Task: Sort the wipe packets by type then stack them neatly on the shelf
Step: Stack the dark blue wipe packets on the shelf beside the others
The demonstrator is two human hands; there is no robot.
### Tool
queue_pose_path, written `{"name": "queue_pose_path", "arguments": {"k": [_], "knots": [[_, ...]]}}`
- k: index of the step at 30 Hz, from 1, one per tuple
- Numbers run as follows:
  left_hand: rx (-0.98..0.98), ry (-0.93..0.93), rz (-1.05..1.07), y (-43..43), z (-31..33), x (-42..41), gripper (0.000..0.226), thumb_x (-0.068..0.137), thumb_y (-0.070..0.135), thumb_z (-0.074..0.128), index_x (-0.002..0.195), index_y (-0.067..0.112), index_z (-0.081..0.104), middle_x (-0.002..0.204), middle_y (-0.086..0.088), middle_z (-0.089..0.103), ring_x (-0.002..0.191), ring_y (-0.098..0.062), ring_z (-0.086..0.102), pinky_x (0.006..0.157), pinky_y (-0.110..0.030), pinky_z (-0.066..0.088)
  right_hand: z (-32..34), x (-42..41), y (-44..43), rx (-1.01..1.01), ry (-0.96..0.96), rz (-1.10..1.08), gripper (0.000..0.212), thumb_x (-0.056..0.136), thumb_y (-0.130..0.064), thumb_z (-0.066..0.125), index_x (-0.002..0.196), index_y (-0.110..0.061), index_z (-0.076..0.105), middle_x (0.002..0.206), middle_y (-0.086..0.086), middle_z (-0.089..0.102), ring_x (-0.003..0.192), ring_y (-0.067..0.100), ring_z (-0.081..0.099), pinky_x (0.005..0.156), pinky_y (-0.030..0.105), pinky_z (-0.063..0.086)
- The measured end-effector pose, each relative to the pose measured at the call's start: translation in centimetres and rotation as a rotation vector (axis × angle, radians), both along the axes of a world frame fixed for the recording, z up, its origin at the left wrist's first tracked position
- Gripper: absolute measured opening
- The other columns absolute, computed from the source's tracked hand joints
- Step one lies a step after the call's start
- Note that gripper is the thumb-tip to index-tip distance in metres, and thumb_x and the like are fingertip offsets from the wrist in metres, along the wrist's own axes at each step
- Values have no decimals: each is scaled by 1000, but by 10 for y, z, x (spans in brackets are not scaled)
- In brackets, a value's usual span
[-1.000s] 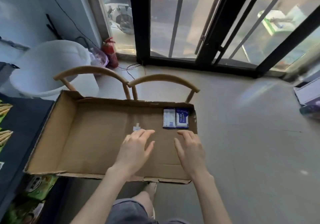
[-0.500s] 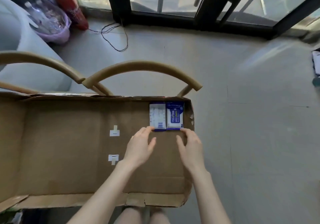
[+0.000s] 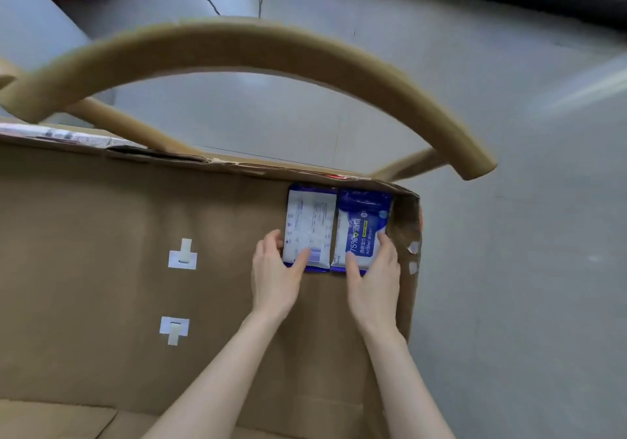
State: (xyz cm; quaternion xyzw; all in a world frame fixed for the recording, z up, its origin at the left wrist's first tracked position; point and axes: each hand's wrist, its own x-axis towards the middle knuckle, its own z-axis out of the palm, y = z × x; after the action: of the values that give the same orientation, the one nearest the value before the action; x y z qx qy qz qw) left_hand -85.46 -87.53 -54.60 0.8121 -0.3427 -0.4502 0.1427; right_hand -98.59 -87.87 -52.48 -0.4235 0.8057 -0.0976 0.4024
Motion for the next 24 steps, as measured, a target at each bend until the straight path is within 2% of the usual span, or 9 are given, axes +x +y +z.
{"name": "queue_pose_path", "arguments": {"k": [3, 6, 10, 11, 13, 15, 17, 19, 24], "knots": [[-38, -34, 87, -2, -14, -8, 42, 81, 34, 72, 114, 18, 51, 103, 6, 49, 102, -17, 51, 89, -37, 46, -15, 5, -1, -38, 83, 24, 63, 93, -27, 58, 146, -13, 26, 148, 6, 31, 131, 18, 31, 98, 19, 26], [-27, -24, 140, -4, -24, -6, 38, 77, 35, 74, 104, 21, 51, 92, 3, 54, 91, -20, 55, 82, -38, 48, -24, 8, -3, -57, 145, -21, 69, 88, -27, 65, 144, -11, 27, 142, 10, 33, 128, 20, 32, 100, 25, 31], [9, 167, 190, -3, -25, 2, 22, 80, 29, 74, 92, 17, 60, 92, -3, 66, 80, -17, 64, 69, -29, 52, -26, 8, -6, -39, 136, -78, 75, 82, -27, 73, 141, -8, 32, 133, 11, 37, 124, 21, 38, 99, 27, 36], [-2, 209, 203, -3, -22, 3, 18, 82, 25, 73, 90, 18, 59, 92, -2, 67, 80, -15, 65, 69, -27, 53, -26, 8, -7, -50, 104, -93, 69, 81, -25, 74, 138, -8, 37, 129, 10, 39, 120, 20, 43, 93, 23, 40], [-27, 287, 244, 1, -11, 5, 13, 86, 19, 68, 89, 18, 55, 93, 1, 69, 79, -8, 66, 68, -22, 54, -21, 7, -6, -71, -1, -147, 50, 82, -19, 73, 124, -9, 48, 122, 7, 44, 111, 17, 52, 73, 4, 42], [-44, 353, 293, 7, 2, 6, 12, 91, 18, 62, 94, 15, 51, 96, 2, 68, 81, -6, 67, 65, -19, 54, -8, 6, -4, -66, -136, -216, 34, 84, -18, 71, 110, -15, 50, 118, 3, 50, 105, 12, 57, 55, -1, 41], [-66, 387, 315, 14, 21, 11, 13, 93, 19, 58, 102, 15, 49, 98, 6, 66, 83, -5, 68, 62, -16, 54, 12, 5, -1, -66, -267, -255, 32, 84, -22, 71, 107, -18, 48, 115, -1, 59, 96, 9, 63, 51, 2, 43], [-91, 434, 339, 25, 46, 18, 15, 94, 19, 57, 109, 16, 52, 103, 7, 67, 88, -6, 68, 66, -18, 55, 39, 5, 5, -78, -410, -266, 27, 85, -20, 70, 103, -18, 50, 109, -3, 65, 87, 5, 67, 54, 9, 49], [-138, 633, 427, 65, 132, 36, 27, 96, 28, 49, 121, 18, 53, 114, 0, 68, 100, -16, 68, 80, -38, 56, 120, 13, 30, -91, -666, -214, 19, 87, -16, 66, 94, -23, 49, 91, -10, 70, 81, 6, 71, 56, 15, 53]]}}
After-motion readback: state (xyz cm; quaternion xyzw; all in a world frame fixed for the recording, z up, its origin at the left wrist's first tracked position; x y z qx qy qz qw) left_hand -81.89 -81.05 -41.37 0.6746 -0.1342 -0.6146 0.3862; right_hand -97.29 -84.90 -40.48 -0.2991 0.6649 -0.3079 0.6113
